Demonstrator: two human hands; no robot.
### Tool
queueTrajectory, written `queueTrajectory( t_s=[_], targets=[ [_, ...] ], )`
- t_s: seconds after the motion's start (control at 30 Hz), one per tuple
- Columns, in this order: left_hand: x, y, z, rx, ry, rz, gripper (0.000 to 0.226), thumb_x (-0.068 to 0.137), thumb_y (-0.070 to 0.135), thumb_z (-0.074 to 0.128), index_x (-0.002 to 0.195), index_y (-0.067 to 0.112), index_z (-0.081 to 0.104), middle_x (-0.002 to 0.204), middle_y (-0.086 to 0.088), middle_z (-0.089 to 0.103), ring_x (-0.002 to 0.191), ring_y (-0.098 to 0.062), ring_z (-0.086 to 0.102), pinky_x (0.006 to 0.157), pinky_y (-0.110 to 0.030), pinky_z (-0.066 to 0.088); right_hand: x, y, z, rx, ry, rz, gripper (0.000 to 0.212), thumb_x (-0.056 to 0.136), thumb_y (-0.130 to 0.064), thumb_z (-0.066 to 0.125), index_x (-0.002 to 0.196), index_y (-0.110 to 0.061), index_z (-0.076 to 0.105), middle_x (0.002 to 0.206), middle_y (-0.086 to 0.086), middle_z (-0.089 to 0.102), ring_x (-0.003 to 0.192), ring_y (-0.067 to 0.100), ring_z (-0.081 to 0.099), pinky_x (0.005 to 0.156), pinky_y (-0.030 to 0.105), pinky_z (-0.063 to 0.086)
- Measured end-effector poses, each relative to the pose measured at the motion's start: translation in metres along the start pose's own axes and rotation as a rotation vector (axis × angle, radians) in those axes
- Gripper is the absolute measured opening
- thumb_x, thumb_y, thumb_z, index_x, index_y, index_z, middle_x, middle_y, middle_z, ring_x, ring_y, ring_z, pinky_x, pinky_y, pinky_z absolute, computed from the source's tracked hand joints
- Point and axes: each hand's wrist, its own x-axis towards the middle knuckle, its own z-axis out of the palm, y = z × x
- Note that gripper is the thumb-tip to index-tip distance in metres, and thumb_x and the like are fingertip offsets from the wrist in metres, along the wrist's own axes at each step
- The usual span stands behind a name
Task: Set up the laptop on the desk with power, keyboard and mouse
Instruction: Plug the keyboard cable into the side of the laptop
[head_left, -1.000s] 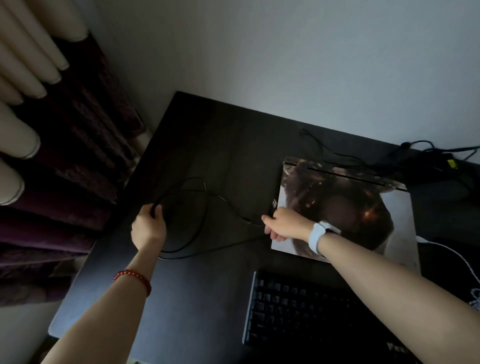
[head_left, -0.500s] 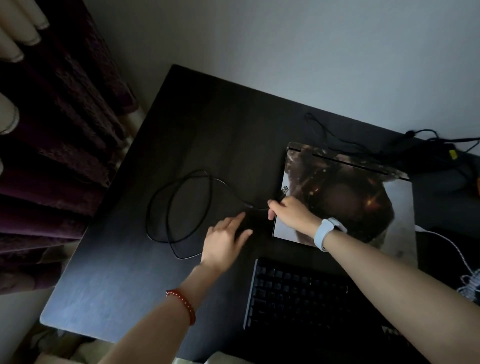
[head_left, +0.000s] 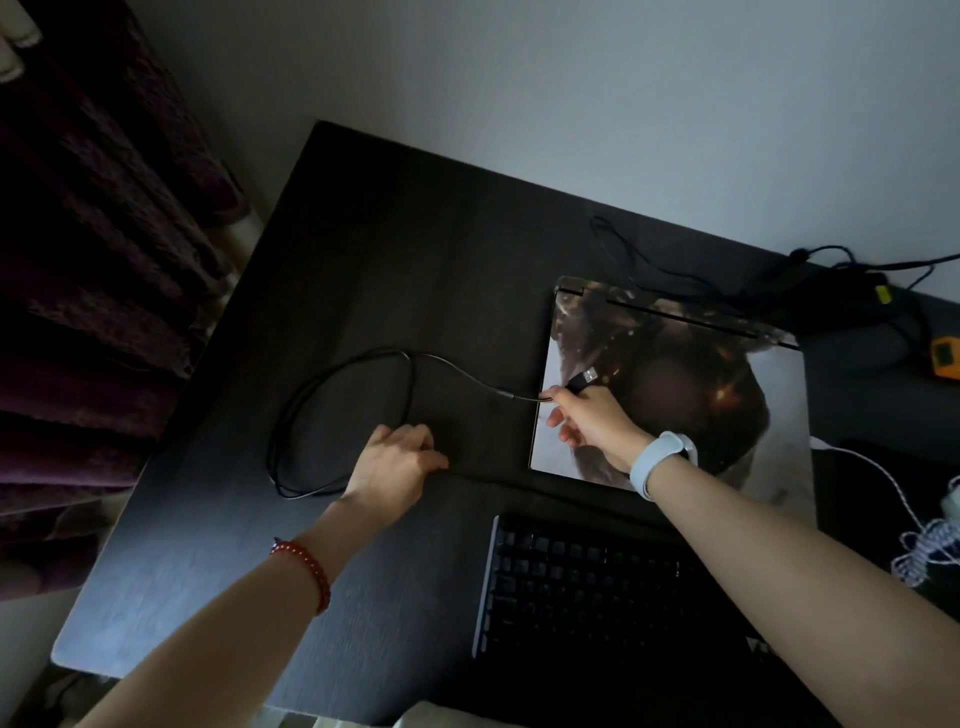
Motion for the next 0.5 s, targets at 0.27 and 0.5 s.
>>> queueTrajectory(
  t_s=[0.27,0.5],
  targets=[
    [0.05,0.008,0.011,0.004,0.095,-0.323,0.012,0.074,0.013,0.072,0.086,0.01,0.07,0.087,-0.011,0.064,0.084,-0.034,0.059,0.076,-0.043,0.042,0.003,0.001,-0.001,0.163,0.104,-0.05,0.01,0.092,-0.02,0.049,0.09,-0.016,0.058,0.071,0.001,0.065,0.047,0.012,0.054,0.046,0.021,0.041],
    [0.045,0.011,0.017,-0.028,0.216,-0.288,0.036,0.072,0.017,0.073,0.106,0.013,0.063,0.107,-0.012,0.06,0.097,-0.033,0.058,0.083,-0.048,0.042,0.004,0.003,0.004,0.194,0.02,-0.099,0.016,0.092,-0.012,0.052,0.101,-0.004,0.062,0.076,0.005,0.066,0.052,0.011,0.051,0.044,0.017,0.04]
  ],
)
